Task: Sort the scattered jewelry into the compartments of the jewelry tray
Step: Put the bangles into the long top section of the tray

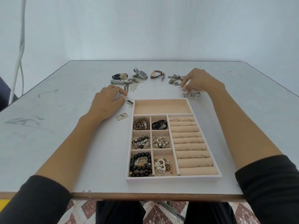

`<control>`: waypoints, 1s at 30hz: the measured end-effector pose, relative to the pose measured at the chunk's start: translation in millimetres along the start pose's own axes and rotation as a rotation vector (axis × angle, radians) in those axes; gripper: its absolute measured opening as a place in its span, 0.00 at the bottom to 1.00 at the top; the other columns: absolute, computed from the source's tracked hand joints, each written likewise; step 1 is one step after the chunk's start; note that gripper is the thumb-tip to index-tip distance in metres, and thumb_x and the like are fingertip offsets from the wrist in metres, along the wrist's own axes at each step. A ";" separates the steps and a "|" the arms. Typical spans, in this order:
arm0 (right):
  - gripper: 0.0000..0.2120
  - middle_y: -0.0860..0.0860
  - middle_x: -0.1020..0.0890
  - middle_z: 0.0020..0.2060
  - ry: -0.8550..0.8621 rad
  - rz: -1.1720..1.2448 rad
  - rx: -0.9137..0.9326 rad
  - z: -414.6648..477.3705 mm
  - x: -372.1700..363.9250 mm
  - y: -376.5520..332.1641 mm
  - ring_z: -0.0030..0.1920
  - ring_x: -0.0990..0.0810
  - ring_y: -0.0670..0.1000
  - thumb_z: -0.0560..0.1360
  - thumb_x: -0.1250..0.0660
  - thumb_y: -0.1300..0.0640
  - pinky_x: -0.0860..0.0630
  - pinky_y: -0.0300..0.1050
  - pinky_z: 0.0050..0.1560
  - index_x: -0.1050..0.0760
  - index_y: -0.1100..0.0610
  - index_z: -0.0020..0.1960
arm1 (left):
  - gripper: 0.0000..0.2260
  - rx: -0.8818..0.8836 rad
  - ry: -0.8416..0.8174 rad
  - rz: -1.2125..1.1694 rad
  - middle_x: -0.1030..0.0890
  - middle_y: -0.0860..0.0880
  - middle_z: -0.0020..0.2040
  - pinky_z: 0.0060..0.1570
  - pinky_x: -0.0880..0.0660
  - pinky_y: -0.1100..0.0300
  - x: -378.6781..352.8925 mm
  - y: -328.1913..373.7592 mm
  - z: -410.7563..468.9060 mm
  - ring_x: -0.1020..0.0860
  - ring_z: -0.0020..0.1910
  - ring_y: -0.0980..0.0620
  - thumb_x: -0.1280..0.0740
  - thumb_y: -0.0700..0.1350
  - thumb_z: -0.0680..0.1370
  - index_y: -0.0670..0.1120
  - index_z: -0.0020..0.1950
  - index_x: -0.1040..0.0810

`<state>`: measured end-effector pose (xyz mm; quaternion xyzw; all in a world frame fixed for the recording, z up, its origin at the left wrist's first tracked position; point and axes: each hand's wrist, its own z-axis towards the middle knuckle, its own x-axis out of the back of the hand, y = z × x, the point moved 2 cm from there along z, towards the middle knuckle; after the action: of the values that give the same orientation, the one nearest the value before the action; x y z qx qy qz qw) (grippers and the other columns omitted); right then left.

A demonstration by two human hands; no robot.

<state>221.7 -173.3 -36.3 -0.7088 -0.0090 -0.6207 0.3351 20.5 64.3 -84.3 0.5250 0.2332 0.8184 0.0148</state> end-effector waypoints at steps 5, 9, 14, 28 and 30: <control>0.07 0.49 0.20 0.35 0.082 -0.064 -0.019 -4.0 -5.5 -7.6 0.41 0.22 0.51 0.69 0.25 0.56 0.33 0.40 0.39 0.19 0.54 0.46 | 0.09 -0.001 -0.009 0.016 0.24 0.47 0.60 0.56 0.34 0.53 0.1 0.3 -0.9 0.28 0.60 0.47 0.38 0.46 0.79 0.49 0.57 0.21; 0.06 0.54 0.20 0.41 0.056 -0.072 -0.058 -3.2 -11.4 -9.1 0.44 0.23 0.56 0.69 0.28 0.59 0.33 0.43 0.42 0.21 0.58 0.44 | 0.10 -0.008 -0.020 0.044 0.25 0.47 0.61 0.57 0.34 0.52 -0.4 1.3 -0.9 0.28 0.61 0.46 0.39 0.45 0.80 0.49 0.59 0.22; 0.12 0.52 0.30 0.29 -0.044 -0.101 -0.066 -4.2 -11.6 -14.3 0.32 0.32 0.53 0.67 0.34 0.61 0.39 0.41 0.32 0.36 0.56 0.31 | 0.16 -0.021 -0.072 0.114 0.29 0.46 0.67 0.64 0.36 0.51 -3.9 5.7 -4.1 0.31 0.66 0.45 0.44 0.49 0.82 0.47 0.68 0.29; 0.10 0.54 0.28 0.31 -0.002 -0.086 0.023 -1.6 -12.9 -19.7 0.35 0.30 0.55 0.67 0.35 0.67 0.34 0.42 0.36 0.36 0.58 0.33 | 0.25 0.027 -0.324 0.263 0.52 0.51 0.79 0.75 0.57 0.52 -11.3 7.7 -6.5 0.54 0.78 0.54 0.56 0.56 0.83 0.49 0.79 0.51; 0.07 0.56 0.26 0.33 0.058 -0.059 0.073 -1.1 -13.4 -22.4 0.36 0.28 0.55 0.66 0.34 0.69 0.32 0.43 0.35 0.30 0.60 0.35 | 0.25 0.030 -0.323 0.265 0.52 0.51 0.79 0.75 0.57 0.52 -11.3 8.1 -7.1 0.54 0.77 0.55 0.56 0.56 0.83 0.49 0.79 0.51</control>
<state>208.0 -151.1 -37.7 -0.6773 -0.0429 -0.6497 0.3426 21.2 51.5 -93.2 0.6755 0.1688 0.7150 -0.0634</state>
